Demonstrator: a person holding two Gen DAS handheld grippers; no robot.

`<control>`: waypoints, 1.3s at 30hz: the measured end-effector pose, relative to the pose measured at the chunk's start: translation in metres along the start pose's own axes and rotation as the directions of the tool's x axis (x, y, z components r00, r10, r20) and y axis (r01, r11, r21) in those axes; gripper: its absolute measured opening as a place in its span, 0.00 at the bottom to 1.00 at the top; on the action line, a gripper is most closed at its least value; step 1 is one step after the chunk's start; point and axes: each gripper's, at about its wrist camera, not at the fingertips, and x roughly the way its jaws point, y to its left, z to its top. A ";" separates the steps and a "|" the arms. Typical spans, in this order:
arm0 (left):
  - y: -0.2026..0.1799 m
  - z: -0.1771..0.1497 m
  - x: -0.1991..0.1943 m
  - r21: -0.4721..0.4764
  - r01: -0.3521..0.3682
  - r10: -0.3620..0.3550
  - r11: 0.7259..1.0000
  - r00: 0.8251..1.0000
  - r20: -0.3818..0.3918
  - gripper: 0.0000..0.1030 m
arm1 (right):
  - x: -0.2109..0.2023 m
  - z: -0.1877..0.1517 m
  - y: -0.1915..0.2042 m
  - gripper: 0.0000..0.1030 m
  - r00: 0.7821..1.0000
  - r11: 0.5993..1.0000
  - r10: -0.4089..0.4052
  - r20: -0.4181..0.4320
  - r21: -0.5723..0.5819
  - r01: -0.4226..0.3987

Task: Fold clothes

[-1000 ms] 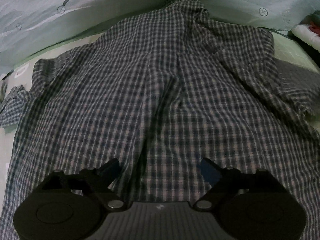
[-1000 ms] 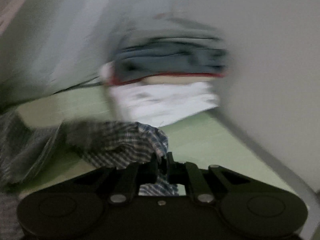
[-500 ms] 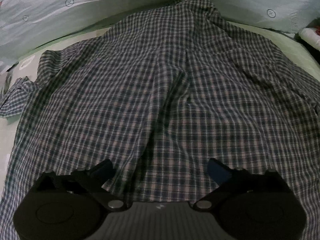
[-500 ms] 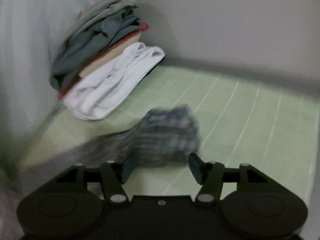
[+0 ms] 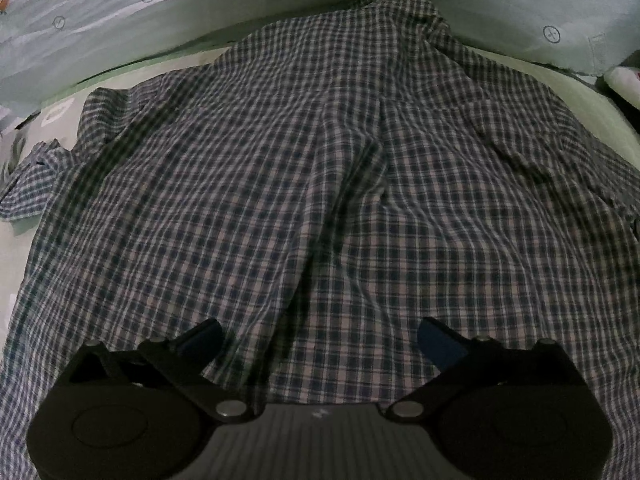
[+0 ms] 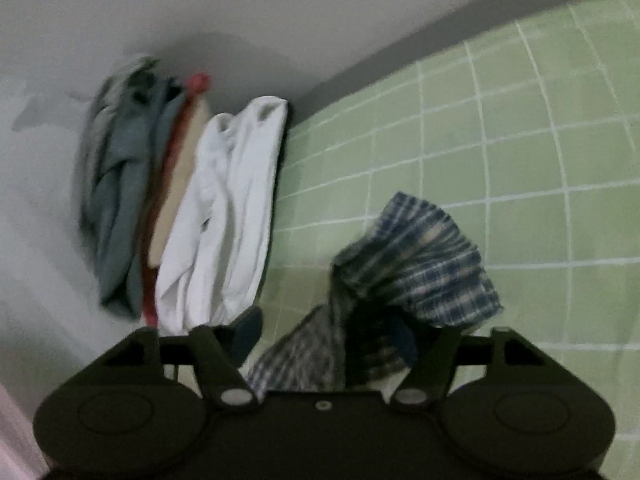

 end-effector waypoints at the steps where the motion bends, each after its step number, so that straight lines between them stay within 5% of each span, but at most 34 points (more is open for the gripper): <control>1: 0.001 0.000 0.000 -0.005 0.003 -0.003 1.000 1.000 0.001 1.00 | 0.006 0.003 -0.002 0.34 1.000 1.000 -0.009 -0.003 0.024 0.009; 4: 0.003 -0.001 0.001 -0.026 0.015 -0.015 1.000 1.000 -0.001 1.00 | 0.013 0.011 -0.002 0.08 0.999 0.997 0.049 -0.017 0.065 -0.048; 6: 0.004 -0.002 0.002 -0.031 0.020 -0.020 0.999 1.000 -0.001 1.00 | 0.000 0.016 0.010 0.06 0.983 0.983 0.182 0.012 0.005 -0.182; 10: 0.006 -0.002 0.002 -0.035 0.024 -0.024 0.999 1.000 0.001 1.00 | -0.054 0.018 0.036 0.04 0.895 0.881 0.441 0.068 -0.222 -0.417; 12: 0.007 -0.002 0.002 -0.042 0.026 -0.025 0.999 1.000 0.005 1.00 | -0.065 0.015 0.034 0.05 0.924 0.887 0.372 0.085 -0.328 -0.327; 14: 0.007 -0.002 0.002 -0.047 0.026 -0.025 0.999 1.000 0.007 1.00 | -0.053 0.006 0.027 0.06 0.986 0.884 0.135 0.095 -0.461 -0.077; 15: 0.007 -0.002 0.003 -0.047 0.025 -0.025 0.999 1.000 0.007 1.00 | -0.045 0.001 0.022 0.06 0.995 0.861 0.028 0.097 -0.509 0.025; 17: 0.007 -0.001 0.003 -0.047 0.027 -0.027 0.999 1.000 0.005 1.00 | -0.034 -0.009 0.012 0.08 0.989 0.813 -0.110 0.095 -0.564 0.144; 21: 0.008 0.002 0.004 -0.039 0.034 -0.034 0.999 0.999 0.000 1.00 | -0.038 -0.027 0.016 0.43 0.965 0.747 -0.205 0.160 -0.612 0.260; 23: 0.008 0.003 0.004 -0.036 0.036 -0.036 0.999 0.999 0.000 1.00 | -0.040 -0.036 0.025 0.52 0.952 0.691 -0.227 0.203 -0.656 0.305; 25: 0.009 0.004 0.003 -0.029 0.035 -0.035 0.999 0.999 -0.004 1.00 | -0.042 -0.050 0.035 0.70 0.939 0.596 -0.236 0.249 -0.726 0.342; 27: 0.008 0.003 0.000 -0.025 0.019 -0.019 0.999 1.000 -0.007 1.00 | -0.044 -0.071 0.047 0.76 0.926 0.461 -0.223 0.306 -0.804 0.376; 29: 0.014 -0.001 -0.005 -0.028 0.005 -0.005 1.000 1.000 0.003 1.00 | -0.046 -0.095 0.062 0.79 0.924 0.330 -0.188 0.333 -0.865 0.379; 31: 0.021 -0.007 -0.012 -0.038 -0.004 0.005 0.999 1.000 0.019 1.00 | -0.048 -0.118 0.073 0.85 0.938 0.250 -0.148 0.314 -0.906 0.342; 36: 0.052 -0.031 -0.036 -0.121 -0.042 0.049 0.992 0.998 0.049 1.00 | -0.060 -0.173 0.087 0.90 0.995 0.225 -0.076 0.057 -0.972 0.073; 39: 0.077 -0.051 -0.052 -0.175 -0.068 0.080 0.982 0.995 0.063 1.00 | -0.073 -0.218 0.084 0.90 0.996 0.137 -0.066 -0.058 -0.989 -0.048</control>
